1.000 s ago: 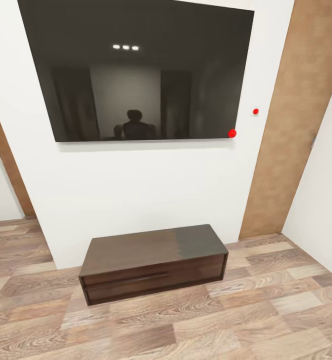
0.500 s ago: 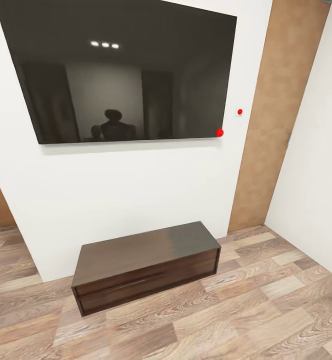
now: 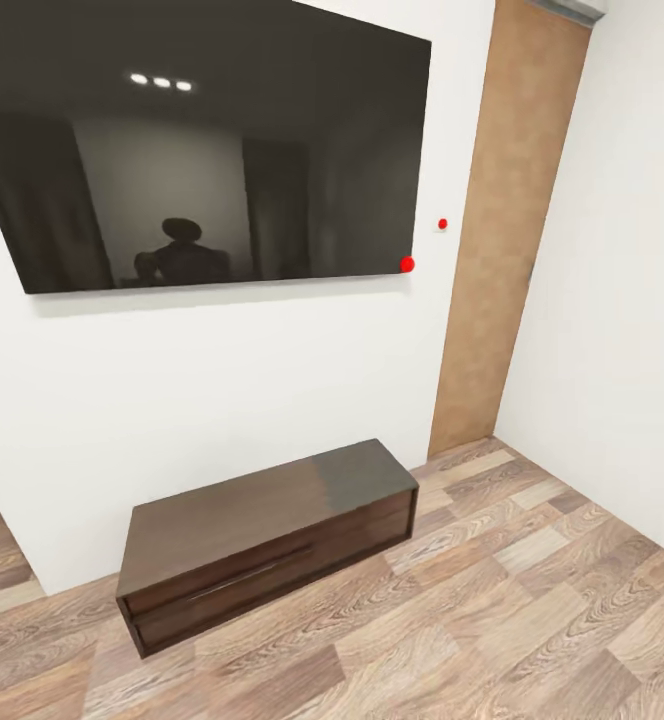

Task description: In the bedroom, move the book from the bed onto either nightstand, and place the two sandals side by side next to the bed.

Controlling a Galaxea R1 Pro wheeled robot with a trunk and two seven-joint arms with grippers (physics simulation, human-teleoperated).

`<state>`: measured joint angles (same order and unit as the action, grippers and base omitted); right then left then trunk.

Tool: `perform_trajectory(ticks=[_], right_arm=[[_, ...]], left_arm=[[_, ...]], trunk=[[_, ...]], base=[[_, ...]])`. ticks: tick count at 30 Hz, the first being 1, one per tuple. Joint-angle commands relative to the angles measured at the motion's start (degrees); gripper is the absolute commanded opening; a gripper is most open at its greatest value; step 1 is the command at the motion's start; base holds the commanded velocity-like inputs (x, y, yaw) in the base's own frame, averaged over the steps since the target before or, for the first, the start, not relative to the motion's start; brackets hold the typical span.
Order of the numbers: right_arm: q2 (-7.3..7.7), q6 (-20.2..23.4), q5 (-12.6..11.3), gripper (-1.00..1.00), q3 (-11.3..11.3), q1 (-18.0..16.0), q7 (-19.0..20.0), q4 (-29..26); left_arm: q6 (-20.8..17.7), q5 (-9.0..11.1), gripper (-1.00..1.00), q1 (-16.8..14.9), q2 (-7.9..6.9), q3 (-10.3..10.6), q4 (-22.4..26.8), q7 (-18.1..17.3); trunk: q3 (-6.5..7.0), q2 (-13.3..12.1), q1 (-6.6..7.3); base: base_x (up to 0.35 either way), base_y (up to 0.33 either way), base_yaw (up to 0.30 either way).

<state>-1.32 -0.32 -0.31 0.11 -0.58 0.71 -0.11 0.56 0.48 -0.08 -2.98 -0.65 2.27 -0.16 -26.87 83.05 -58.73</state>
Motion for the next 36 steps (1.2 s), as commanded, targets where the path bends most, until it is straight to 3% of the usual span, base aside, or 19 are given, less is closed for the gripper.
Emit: perform_trajectory(ticks=[1, 36], right_arm=[[0.00, -0.03, -0.04, 1.00, 0.00, -0.04, 0.08, 0.01], [0.00, -0.03, -0.04, 1.00, -0.02, -0.04, 0.07, 0.00]], left_arm=[[0.06, 0.05, 1.00, -0.01, 0.00, -0.05, 0.02, -0.02], [0.06, 0.02, 1.00, -0.01, 0.00, -0.05, 0.18, -0.05]], trunk=[[-0.06, 0.03, 0.00], [-0.06, 0.03, 0.00]], base=[[0.000, 0.069, -0.238], [0.000, 0.018, -0.238]])
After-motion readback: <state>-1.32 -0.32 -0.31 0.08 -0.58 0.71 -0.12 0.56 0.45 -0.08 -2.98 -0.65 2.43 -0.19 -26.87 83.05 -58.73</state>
